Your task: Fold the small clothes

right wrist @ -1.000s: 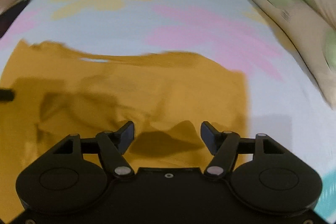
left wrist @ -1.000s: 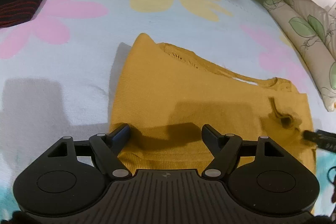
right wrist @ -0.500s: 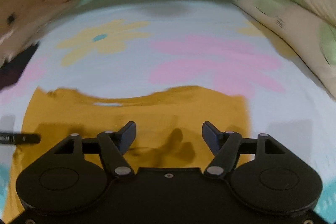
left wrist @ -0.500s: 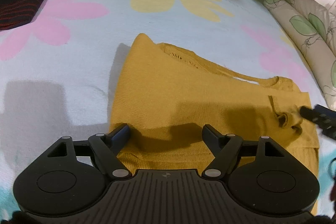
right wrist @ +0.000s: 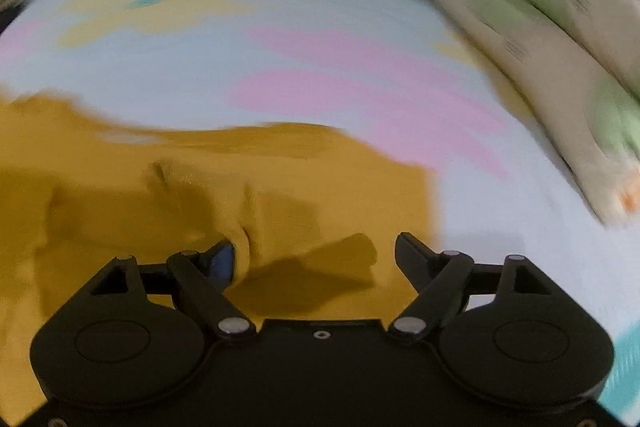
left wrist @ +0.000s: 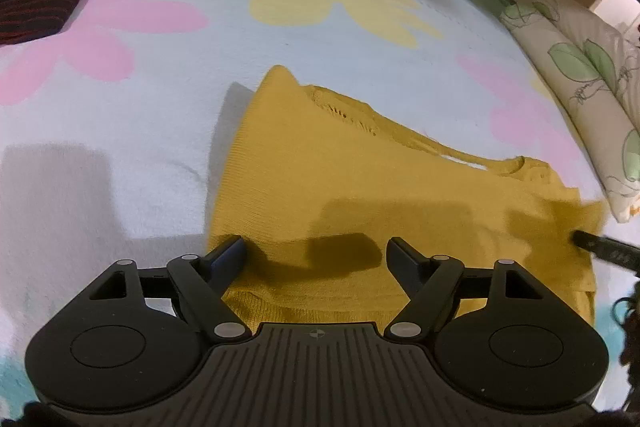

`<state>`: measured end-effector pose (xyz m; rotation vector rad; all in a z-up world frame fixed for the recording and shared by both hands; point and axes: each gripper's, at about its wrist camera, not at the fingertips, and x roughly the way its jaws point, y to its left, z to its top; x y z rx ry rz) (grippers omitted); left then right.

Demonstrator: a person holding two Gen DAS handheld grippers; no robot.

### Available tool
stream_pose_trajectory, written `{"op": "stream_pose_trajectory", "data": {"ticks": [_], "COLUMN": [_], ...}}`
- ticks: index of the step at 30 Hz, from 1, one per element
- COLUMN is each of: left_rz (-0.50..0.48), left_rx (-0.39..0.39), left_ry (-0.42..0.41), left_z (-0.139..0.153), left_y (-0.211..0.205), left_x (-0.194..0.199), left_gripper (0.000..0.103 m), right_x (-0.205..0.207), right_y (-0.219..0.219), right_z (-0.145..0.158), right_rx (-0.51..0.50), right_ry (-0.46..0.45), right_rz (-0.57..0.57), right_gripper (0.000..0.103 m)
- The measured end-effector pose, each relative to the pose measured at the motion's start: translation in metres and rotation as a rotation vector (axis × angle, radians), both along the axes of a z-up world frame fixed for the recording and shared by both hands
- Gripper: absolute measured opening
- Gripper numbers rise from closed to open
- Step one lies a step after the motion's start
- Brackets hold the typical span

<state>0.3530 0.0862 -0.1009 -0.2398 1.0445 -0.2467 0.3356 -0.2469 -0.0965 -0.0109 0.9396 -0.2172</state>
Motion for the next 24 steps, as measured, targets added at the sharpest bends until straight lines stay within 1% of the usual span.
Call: {"op": "stream_pose_trajectory", "data": {"ticks": [1,2,3,5,7,9,10,12,14,17,19,20,22,23,24], "left_rz": [0.001,0.001,-0.001,-0.004,-0.009,-0.01,-0.01,-0.01,0.011,0.1,0.148,0.168,0.2,0.213,0.22], "left_rx": [0.001,0.004,0.008,0.015,0.02,0.023,0.023,0.019,0.008,-0.033,-0.061,-0.064,-0.057,-0.055,-0.056], "left_ry": [0.0,0.0,-0.001,-0.004,-0.005,-0.007,-0.009,-0.019,-0.052,-0.114,-0.132,-0.137,-0.134,-0.127,-0.117], "left_z": [0.0,0.0,0.0,0.0,0.0,0.0,0.001,0.004,0.011,0.023,0.027,0.028,0.027,0.025,0.022], "left_y": [0.0,0.0,-0.001,-0.002,-0.004,-0.005,-0.005,-0.003,0.004,0.027,0.041,0.046,0.055,0.058,0.06], "left_x": [0.0,0.0,0.0,0.0,0.0,0.0,0.0,0.001,0.002,0.002,0.001,0.001,0.0,0.0,0.0], "left_gripper": [0.076,0.076,0.077,0.077,0.078,0.079,0.079,0.079,0.079,0.079,0.079,0.079,0.08,0.08,0.08], "right_x": [-0.002,-0.005,-0.009,-0.018,-0.022,-0.021,-0.02,-0.018,-0.011,-0.007,-0.004,-0.002,0.0,-0.004,-0.006], "right_y": [-0.021,-0.037,-0.054,-0.085,-0.103,-0.104,-0.106,-0.099,-0.092,-0.079,-0.075,-0.074,-0.064,-0.057,-0.056], "right_z": [0.002,0.005,0.007,0.012,0.015,0.016,0.016,0.013,0.008,0.001,-0.003,-0.005,-0.008,-0.006,-0.007], "right_rx": [0.017,0.018,0.044,0.164,0.261,0.338,0.373,0.408,0.449,0.457,0.472,0.473,0.412,0.399,0.412], "right_ry": [0.003,0.0,-0.015,-0.056,-0.105,-0.144,-0.157,-0.165,-0.152,-0.149,-0.149,-0.141,-0.101,-0.103,-0.105], "right_rz": [-0.076,-0.13,-0.178,-0.249,-0.278,-0.258,-0.232,-0.184,-0.109,-0.03,0.008,0.018,0.0,-0.001,0.005], "right_gripper": [0.08,0.08,0.08,0.079,0.079,0.079,0.077,0.072,0.068,0.065,0.064,0.064,0.063,0.064,0.064]}}
